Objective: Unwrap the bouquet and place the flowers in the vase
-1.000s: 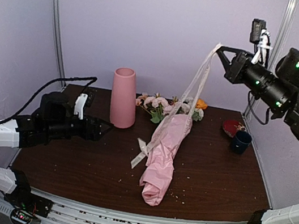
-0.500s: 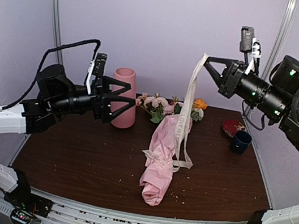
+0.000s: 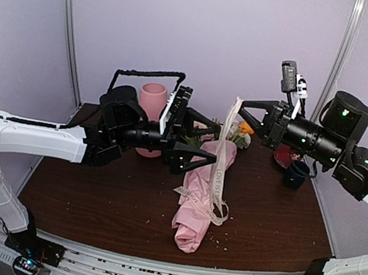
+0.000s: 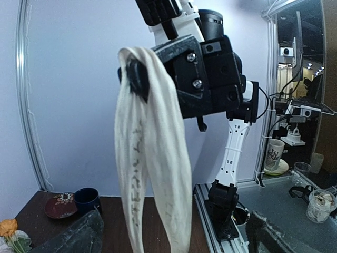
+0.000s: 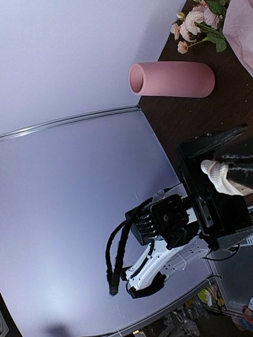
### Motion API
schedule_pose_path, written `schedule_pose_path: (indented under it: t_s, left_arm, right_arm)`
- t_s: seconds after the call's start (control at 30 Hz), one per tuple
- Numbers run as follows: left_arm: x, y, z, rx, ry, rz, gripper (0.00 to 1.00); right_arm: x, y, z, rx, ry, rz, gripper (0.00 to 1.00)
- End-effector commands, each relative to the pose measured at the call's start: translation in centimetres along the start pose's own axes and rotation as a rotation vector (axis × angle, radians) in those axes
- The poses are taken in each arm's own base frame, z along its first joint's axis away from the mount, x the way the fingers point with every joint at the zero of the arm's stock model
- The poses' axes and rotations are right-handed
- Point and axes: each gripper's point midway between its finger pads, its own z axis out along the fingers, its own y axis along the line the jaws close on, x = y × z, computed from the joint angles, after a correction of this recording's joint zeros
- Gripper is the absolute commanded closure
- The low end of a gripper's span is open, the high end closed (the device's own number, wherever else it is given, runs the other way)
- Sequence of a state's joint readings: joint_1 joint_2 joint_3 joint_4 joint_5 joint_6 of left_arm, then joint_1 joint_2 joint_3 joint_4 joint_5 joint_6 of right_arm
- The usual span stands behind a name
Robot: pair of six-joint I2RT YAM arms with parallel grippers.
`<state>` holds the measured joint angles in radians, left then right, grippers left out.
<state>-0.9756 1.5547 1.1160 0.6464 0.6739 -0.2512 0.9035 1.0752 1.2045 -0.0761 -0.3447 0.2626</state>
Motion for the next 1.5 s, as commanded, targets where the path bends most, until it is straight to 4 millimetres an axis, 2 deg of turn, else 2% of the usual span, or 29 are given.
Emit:
schedule_pose_path:
  t_s: [0.0,0.13,0.3,0.43,0.57,0.73,0.87,0.97,1.03,1.13,1.2,1.27,1.33,1.47]
  left_arm:
    - [-2.3,-1.5,2.0,0.117,-0.070,0.079,0.02]
    - [0.4,-0.2,3.1,0.085,-0.021,0.015,0.03]
    - [4.3,0.0,3.2,0.092,0.009,-0.099,0.14]
    - [5.8,-1.7,1.4,0.093,-0.076,-0.169,0.18]
    - [7.2,-2.5,2.0,0.088,-0.072,-0.189,0.27]
    - [8.1,-1.8,2.1,0.056,-0.102,-0.225,0.40]
    - [8.9,-1.7,2.1,0.047,-0.112,-0.248,0.57]
    - [9.6,-1.0,2.2,0.008,-0.102,-0.267,0.80]
    - [10.1,-0.6,2.5,-0.025,-0.090,-0.278,0.97]
    - [10.4,-0.4,2.5,-0.048,-0.075,-0.311,1.00]
    - [10.5,-0.5,2.0,-0.073,-0.070,-0.333,1.00]
    - [10.6,-0.6,1.2,-0.107,-0.055,-0.358,1.00]
    - [11.0,-0.3,0.3,-0.162,-0.017,-0.384,1.00]
    - [12.5,0.4,-1.6,-0.296,0.126,-0.430,1.00]
  right_arm:
    - [-0.7,1.3,-0.9,-0.053,-0.044,0.002,1.00]
    - [-0.6,1.2,-1.1,-0.056,-0.062,0.018,1.00]
    - [-1.6,1.1,-1.5,-0.038,-0.104,0.022,1.00]
    - [-2.5,0.6,-1.6,-0.005,-0.138,0.021,1.00]
    - [-1.8,-0.1,-0.9,0.014,-0.149,0.050,1.00]
    - [-1.6,-0.5,-0.7,0.014,-0.184,0.103,1.00]
    - [-1.6,-0.7,-0.7,0.019,-0.195,0.125,1.00]
    - [-1.6,-1.3,-0.6,0.049,-0.207,0.137,1.00]
    - [-2.0,-2.6,-0.9,0.120,-0.248,0.156,1.00]
    - [-1.9,-6.0,-1.4,0.301,-0.295,0.184,1.00]
    - [-1.0,-8.5,-1.5,0.415,-0.290,0.202,1.00]
    - [0.8,-10.9,-1.3,0.513,-0.255,0.212,1.00]
    - [3.8,-13.0,-0.9,0.589,-0.190,0.230,1.00]
    - [12.1,-16.0,0.3,0.659,-0.026,0.311,1.00]
